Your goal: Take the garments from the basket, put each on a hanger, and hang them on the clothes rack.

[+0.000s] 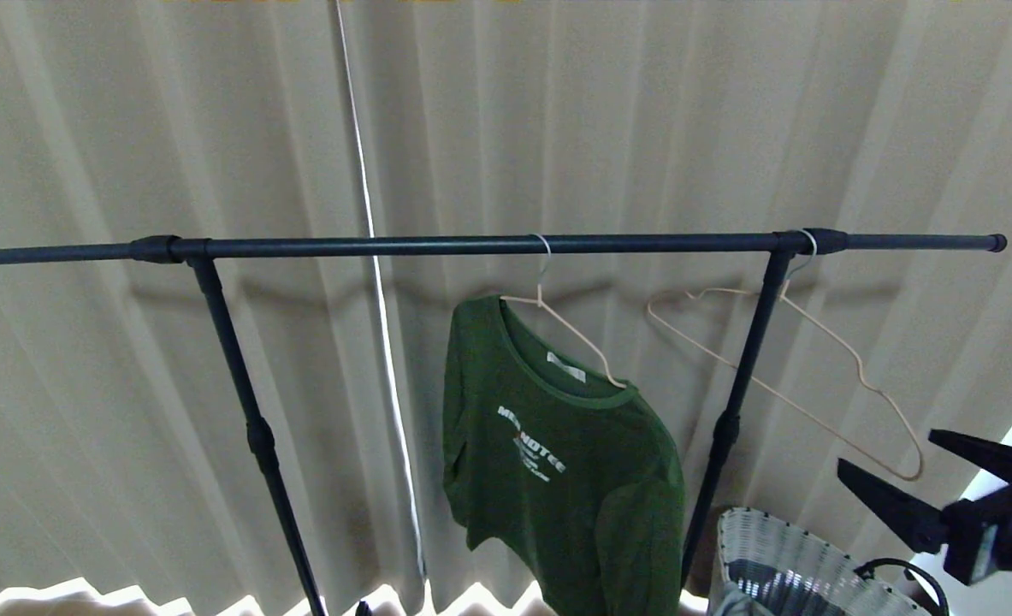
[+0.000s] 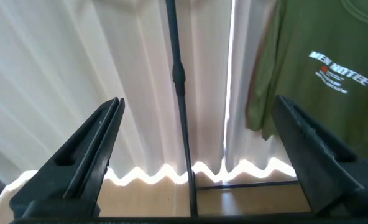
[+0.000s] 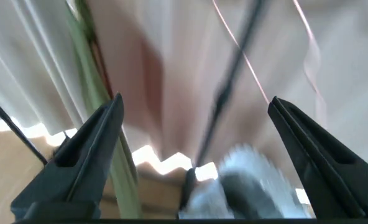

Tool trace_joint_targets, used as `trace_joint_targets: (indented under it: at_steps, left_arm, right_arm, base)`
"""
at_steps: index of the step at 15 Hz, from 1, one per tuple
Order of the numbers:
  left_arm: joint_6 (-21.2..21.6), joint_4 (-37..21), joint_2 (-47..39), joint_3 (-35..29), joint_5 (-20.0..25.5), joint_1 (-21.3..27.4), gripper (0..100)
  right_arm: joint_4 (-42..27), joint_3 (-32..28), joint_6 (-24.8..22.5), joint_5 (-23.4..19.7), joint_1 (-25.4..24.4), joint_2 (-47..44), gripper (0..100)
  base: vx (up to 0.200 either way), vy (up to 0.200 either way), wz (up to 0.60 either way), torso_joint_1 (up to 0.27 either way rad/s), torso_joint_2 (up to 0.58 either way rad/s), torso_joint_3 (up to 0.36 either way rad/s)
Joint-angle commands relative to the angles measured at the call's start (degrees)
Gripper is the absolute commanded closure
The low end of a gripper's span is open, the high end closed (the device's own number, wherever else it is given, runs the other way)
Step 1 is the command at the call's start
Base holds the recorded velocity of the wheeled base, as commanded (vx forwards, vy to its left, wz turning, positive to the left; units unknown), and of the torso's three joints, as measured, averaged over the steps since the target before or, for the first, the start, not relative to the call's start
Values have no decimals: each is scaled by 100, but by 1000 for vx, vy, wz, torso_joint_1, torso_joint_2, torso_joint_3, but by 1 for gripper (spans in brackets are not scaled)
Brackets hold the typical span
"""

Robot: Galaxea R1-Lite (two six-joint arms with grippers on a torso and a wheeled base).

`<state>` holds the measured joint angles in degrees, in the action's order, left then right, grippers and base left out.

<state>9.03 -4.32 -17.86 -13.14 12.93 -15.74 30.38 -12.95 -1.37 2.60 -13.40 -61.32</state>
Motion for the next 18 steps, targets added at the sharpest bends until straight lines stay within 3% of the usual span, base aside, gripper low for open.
trace_joint_targets:
  at_steps: [1, 5, 8, 10, 13, 15, 18]
  left_arm:
    - [11, -52, 503, 303, 43, 203, 0]
    - [20, -69, 459, 365, 43, 915, 0]
    - [46, -43, 687, 857, 130, 950, 0]
    - [134, -69, 1153, 1024, 122, 985, 0]
    - [63, -34, 1179, 1103, 280, 1003, 0]
    - [2, -8, 1179, 1112, 368, 994, 0]
    - [-16, -8, 1083, 1112, 491, 1996, 0]
  right_arm:
    - [-1517, 363, 22, -31, 355, 2089, 0]
    - [-3592, 468, 31, -40, 338, 4102, 0]
    - [-4514, 486, 49, -14, 347, 5174, 0]
    - [-4664, 433, 242, 48, 434, 5297, 0]
    - [-4673, 433, 268, 66, 997, 5279, 0]
    - [-4664, 433, 286, 57, 1102, 5525, 0]
    - [-4646, 451, 286, -154, 1225, 5921, 0]
  base:
    - [0, 0, 0, 0, 0, 0]
    - [0, 0, 0, 0, 0, 0]
    - [0, 0, 0, 0, 0, 0]
    - [0, 0, 0, 0, 0, 0]
    - [0, 0, 0, 0, 0, 0]
    - [0, 0, 0, 0, 0, 0]
    - [0, 0, 0, 0, 0, 0]
